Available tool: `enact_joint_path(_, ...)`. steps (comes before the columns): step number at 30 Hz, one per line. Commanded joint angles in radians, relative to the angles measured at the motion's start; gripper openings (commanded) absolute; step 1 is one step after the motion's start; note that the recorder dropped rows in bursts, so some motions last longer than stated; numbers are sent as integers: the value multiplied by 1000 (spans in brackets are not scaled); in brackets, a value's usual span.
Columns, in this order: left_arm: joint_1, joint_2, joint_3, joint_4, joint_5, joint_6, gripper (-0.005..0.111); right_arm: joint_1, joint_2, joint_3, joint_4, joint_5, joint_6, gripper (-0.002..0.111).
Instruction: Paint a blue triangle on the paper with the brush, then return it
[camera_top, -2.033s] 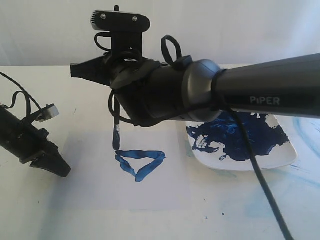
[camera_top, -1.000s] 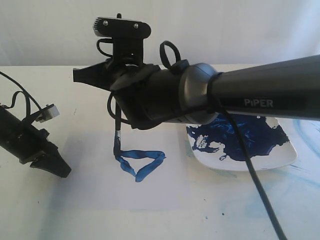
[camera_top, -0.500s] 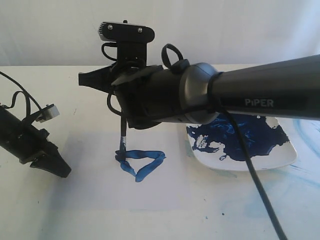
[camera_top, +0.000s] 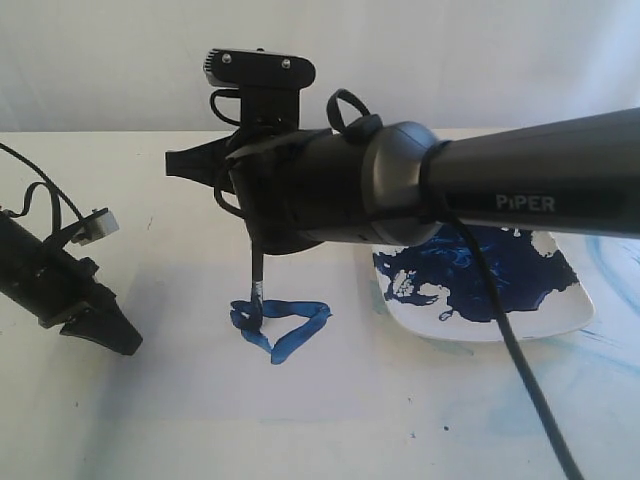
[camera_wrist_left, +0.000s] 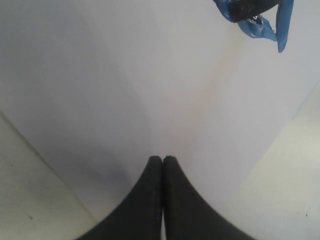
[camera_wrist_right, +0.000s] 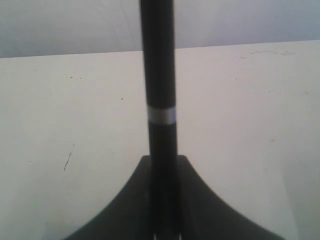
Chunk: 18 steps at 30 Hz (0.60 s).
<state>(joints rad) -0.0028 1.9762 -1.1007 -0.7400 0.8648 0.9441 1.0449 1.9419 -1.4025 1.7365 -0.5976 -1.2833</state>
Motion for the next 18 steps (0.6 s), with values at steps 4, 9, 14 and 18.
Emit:
enact_joint_path(4,0,5,5,-15,21,5,0,1,-14,-3,8,-36,-50,0)
enact_joint_path(9,0,5,5,-15,21,5,0,7,-20,-3,8,-39,-51,0)
enact_joint_path(14,0,5,5,-15,21,5,0,18,-24,-3,8,-62,-59,0)
enact_joint_path(18,0,5,5,-15,21,5,0,23,-24,-3,8,-64,-66,0)
